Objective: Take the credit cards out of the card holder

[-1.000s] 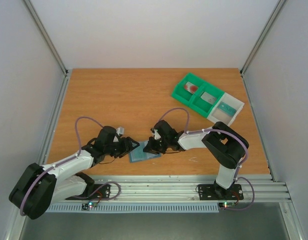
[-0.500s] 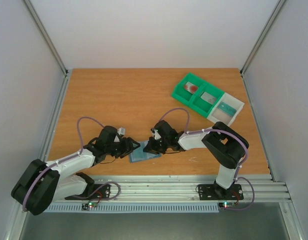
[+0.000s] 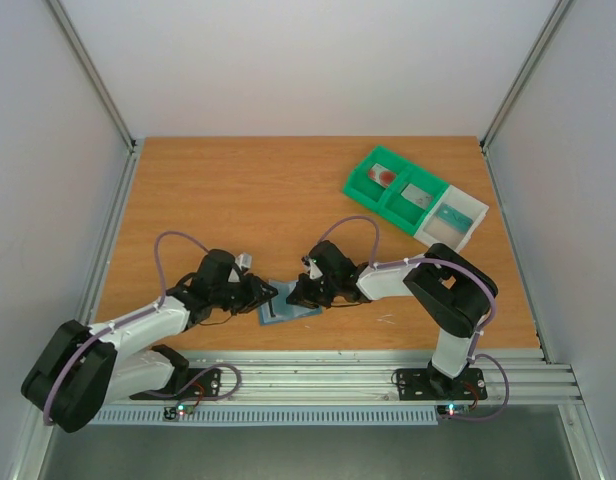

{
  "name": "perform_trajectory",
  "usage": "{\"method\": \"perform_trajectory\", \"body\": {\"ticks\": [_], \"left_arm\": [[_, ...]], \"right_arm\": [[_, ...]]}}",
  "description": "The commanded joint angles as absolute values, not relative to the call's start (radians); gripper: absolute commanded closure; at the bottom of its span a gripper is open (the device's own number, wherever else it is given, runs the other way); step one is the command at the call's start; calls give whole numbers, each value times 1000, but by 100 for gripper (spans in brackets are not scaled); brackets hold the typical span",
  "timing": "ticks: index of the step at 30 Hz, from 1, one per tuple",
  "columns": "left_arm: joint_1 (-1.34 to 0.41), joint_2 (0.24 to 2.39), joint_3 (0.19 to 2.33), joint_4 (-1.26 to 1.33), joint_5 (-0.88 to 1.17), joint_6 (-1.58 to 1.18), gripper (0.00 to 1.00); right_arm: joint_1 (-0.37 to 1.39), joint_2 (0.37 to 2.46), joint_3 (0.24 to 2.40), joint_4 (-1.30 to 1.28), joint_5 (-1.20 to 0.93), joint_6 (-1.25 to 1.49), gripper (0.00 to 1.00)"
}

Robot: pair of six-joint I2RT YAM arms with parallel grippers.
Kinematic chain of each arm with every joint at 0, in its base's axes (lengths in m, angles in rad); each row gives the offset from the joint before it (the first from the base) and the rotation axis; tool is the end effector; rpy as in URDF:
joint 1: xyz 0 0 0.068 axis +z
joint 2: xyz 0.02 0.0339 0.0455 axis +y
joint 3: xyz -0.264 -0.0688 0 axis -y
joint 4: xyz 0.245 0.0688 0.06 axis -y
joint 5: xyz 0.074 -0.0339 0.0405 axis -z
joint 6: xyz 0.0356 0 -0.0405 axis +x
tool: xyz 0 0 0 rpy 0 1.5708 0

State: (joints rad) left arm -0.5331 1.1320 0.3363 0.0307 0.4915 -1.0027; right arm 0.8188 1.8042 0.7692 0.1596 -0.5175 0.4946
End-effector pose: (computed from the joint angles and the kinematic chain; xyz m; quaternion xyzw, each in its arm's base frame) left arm 0.1621 -0.1152 0.1465 -0.1148 0.8900 -0.4252 0.1181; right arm 0.2091 0.2494 0.1097 -0.2327 0.8829 0.3916 0.1140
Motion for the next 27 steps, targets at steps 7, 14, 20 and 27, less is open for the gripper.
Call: {"method": "perform_trajectory", "body": {"ticks": [7, 14, 20, 27], "left_arm": [[-532, 1140, 430, -89, 453, -895, 99], [-532, 1177, 439, -89, 460, -871, 97], [-532, 1188, 440, -65, 477, -890, 83], [-532, 1162, 441, -120, 418, -888, 69]], "right_arm": [[818, 1785, 730, 92, -482, 490, 98], [821, 1779, 725, 93, -494, 486, 93], [821, 1780, 731, 93, -495, 476, 96], [821, 1751, 754, 43, -491, 446, 94]]}}
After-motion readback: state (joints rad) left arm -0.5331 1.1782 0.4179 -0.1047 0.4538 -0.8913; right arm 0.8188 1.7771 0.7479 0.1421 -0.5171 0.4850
